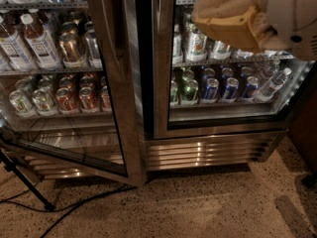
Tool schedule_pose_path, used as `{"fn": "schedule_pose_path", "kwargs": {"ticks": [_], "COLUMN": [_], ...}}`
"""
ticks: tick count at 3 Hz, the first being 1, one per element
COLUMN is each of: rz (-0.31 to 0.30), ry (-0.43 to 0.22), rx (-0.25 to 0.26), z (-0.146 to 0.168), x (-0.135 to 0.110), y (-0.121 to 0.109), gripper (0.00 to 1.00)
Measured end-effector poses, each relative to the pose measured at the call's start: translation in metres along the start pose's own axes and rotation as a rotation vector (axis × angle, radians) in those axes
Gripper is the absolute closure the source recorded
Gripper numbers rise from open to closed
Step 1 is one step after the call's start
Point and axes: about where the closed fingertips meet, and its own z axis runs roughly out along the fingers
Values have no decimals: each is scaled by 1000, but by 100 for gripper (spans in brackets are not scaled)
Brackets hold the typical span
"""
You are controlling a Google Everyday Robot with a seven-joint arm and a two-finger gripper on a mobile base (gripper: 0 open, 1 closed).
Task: Open left fridge door
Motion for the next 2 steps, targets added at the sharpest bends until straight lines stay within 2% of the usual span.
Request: {"fn": "schedule_pose_path", "kwargs": {"ticks": [1,2], "rz": [52,131], "ry": [2,18], "rx": [28,35], "z": [29,78], "x": [13,46], "y": [-18,-43], "gripper": [100,100]}}
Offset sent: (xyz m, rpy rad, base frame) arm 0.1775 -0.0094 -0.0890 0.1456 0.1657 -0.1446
